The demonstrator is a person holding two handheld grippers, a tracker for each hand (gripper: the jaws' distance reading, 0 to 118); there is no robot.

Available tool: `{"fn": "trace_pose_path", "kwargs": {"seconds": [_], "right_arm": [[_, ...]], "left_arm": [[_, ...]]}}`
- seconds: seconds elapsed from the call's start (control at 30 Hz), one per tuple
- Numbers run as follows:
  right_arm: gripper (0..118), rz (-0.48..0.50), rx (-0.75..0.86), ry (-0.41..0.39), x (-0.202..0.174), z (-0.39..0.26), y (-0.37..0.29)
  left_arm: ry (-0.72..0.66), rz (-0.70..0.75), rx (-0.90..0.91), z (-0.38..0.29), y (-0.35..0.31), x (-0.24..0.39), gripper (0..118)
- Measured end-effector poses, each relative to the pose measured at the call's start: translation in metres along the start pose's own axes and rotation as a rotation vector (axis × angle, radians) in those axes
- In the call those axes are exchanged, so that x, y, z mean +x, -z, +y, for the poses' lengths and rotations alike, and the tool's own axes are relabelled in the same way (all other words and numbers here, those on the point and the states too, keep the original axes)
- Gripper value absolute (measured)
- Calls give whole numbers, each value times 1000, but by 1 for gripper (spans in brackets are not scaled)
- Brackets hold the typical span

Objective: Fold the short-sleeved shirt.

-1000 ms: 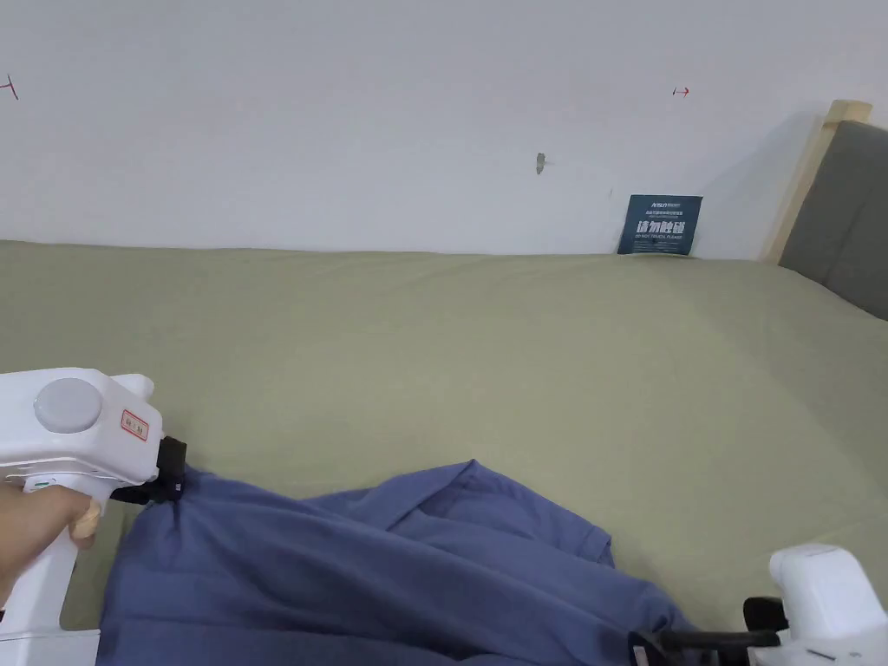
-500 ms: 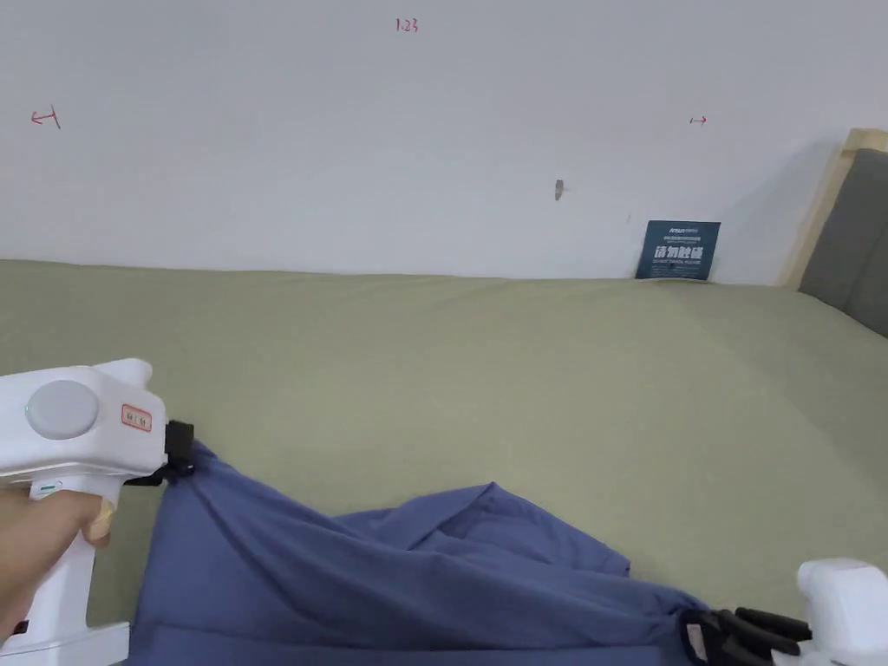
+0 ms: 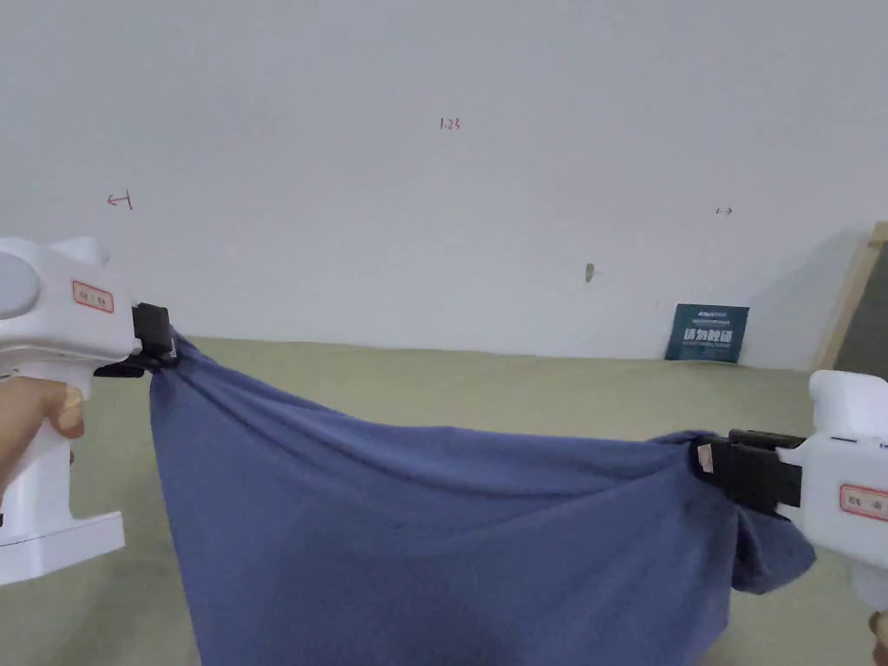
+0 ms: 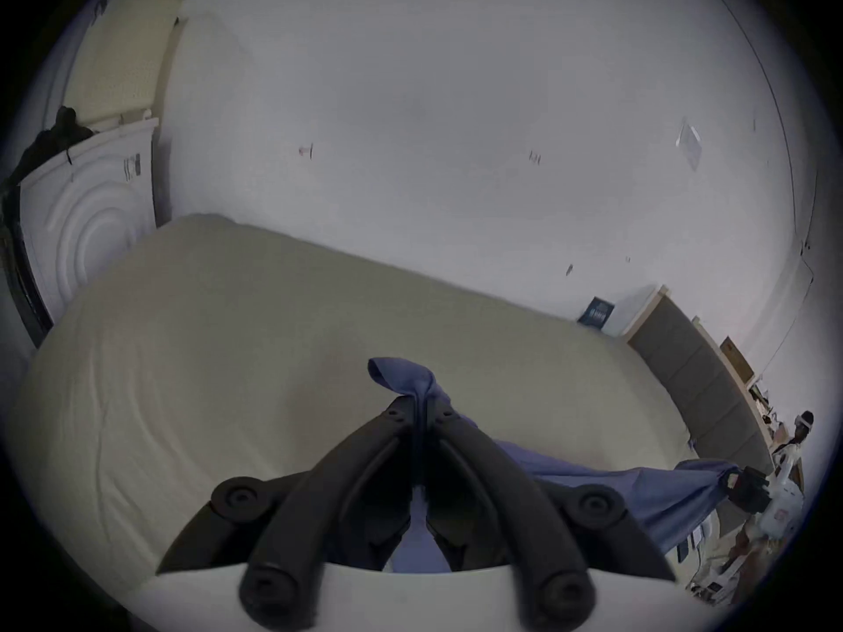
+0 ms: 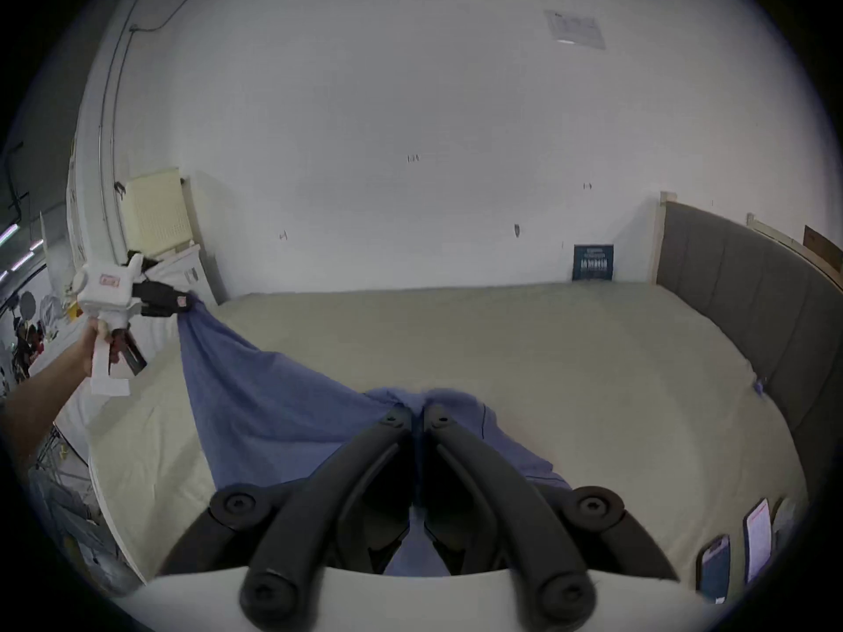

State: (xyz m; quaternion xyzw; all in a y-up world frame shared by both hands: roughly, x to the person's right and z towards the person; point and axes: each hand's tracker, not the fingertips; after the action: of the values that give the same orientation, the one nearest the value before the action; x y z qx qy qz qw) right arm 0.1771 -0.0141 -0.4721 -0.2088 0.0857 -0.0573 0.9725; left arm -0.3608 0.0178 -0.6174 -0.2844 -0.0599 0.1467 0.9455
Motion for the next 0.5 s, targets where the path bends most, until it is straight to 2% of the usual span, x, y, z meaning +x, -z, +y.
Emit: {"fn": "trace_pose_path", "kwargs": {"seconds": [0.3, 0.5], "right_arm": [[3, -59, 143, -81, -6, 99, 27], [3, -99, 197, -74, -4, 133, 58]], "left_arm": [[50, 31, 151, 58, -44, 8, 5], [65, 34, 229, 78, -47, 16, 5]]}}
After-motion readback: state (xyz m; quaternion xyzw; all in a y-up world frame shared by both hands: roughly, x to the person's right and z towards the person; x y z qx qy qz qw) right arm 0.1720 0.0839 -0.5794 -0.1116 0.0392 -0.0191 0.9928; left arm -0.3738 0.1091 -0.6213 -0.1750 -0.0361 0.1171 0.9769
